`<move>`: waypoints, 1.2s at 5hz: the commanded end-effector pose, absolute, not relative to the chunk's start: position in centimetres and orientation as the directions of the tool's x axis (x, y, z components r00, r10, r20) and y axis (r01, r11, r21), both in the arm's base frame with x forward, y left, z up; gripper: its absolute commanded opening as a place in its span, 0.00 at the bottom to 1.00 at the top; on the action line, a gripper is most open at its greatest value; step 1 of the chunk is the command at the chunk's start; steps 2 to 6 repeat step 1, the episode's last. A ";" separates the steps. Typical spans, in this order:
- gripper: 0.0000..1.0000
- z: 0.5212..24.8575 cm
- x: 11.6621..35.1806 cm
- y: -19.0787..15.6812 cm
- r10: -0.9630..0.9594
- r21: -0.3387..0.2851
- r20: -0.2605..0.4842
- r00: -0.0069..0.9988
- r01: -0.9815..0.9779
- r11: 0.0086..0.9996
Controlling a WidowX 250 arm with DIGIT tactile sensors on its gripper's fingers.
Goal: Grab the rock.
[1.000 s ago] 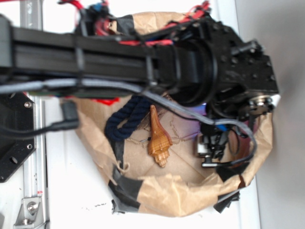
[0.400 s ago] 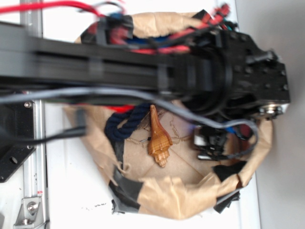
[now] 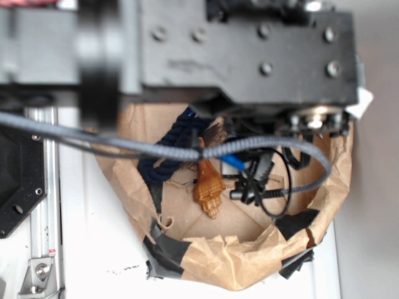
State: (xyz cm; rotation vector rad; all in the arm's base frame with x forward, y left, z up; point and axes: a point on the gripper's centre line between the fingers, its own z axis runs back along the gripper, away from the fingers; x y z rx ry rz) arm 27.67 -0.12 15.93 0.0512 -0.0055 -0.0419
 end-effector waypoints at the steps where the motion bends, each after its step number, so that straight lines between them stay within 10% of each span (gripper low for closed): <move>1: 0.00 18.3 26.6 -1.0 0.048 0.047 0.065 0.997 -0.051 0.998; 6: 0.00 18.3 26.6 -1.0 0.048 0.047 0.065 0.997 -0.051 0.998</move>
